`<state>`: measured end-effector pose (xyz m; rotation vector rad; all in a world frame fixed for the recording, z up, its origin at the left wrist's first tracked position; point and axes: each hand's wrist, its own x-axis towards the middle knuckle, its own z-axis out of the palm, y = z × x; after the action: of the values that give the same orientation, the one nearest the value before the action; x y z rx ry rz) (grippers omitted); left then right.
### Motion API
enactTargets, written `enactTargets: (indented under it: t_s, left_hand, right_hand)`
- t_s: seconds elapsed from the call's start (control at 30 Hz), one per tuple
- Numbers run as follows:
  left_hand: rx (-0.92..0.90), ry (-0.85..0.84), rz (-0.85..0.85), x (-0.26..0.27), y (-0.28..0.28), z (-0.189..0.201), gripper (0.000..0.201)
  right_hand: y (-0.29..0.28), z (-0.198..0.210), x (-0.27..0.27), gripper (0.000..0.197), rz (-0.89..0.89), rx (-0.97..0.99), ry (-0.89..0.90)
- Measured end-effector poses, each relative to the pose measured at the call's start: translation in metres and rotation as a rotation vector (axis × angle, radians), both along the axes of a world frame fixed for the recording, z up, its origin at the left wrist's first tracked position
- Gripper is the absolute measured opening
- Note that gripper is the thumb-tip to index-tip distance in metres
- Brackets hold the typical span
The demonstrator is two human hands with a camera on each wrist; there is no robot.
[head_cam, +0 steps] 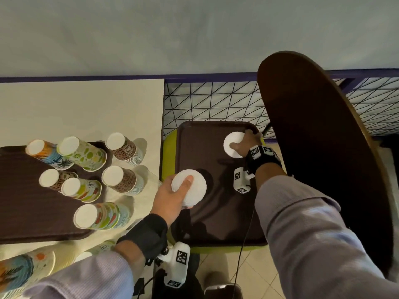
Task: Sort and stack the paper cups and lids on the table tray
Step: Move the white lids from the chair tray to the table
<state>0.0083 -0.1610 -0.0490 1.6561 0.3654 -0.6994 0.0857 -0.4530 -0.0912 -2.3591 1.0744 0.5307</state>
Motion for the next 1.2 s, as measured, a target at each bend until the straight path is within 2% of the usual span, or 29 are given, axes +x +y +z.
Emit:
enactTargets:
  t_s: [0.2,0.23,0.33,0.4,0.47,0.5,0.57,0.6,0.7,0.93,1.2]
  left_hand:
    - [-0.021,-0.021,0.053,-0.009,-0.002,0.019,0.043]
    - [-0.012,-0.031,0.058,-0.011,-0.002,0.023,0.049]
    - [0.054,-0.106,0.044,-0.017,-0.003,0.034,0.085]
    - [0.057,-0.142,0.055,-0.022,-0.002,0.042,0.091]
    - [0.023,-0.141,0.061,-0.030,0.002,0.055,0.082]
    - [0.008,-0.133,0.056,-0.034,0.005,0.062,0.070]
    - [-0.017,-0.113,0.027,-0.042,0.012,0.076,0.046]
    - [-0.027,-0.108,0.008,-0.045,0.017,0.083,0.042]
    - [-0.053,-0.119,-0.078,-0.058,0.033,0.108,0.047]
    - [-0.143,-0.231,-0.327,-0.088,0.101,0.157,0.030]
    - [-0.215,-0.367,-0.550,-0.118,0.228,0.199,0.044]
  right_hand:
    - [0.019,0.014,-0.029,0.098,-0.188,0.167,-0.104]
    - [0.024,0.017,-0.038,0.095,-0.207,0.192,-0.151]
    - [0.046,0.033,-0.068,0.081,-0.245,0.259,-0.325]
    - [0.063,0.047,-0.091,0.076,-0.258,0.297,-0.444]
    - [0.081,0.062,-0.116,0.077,-0.271,0.347,-0.552]
    - [0.090,0.070,-0.129,0.076,-0.278,0.374,-0.597]
    - [0.109,0.087,-0.151,0.066,-0.284,0.415,-0.678]
    - [0.118,0.096,-0.162,0.059,-0.293,0.432,-0.701]
    - [0.146,0.121,-0.194,0.047,-0.285,0.445,-0.748]
    - [0.210,0.162,-0.261,0.036,-0.388,0.524,-0.792]
    - [0.320,0.201,-0.314,0.030,-0.315,0.543,-0.846]
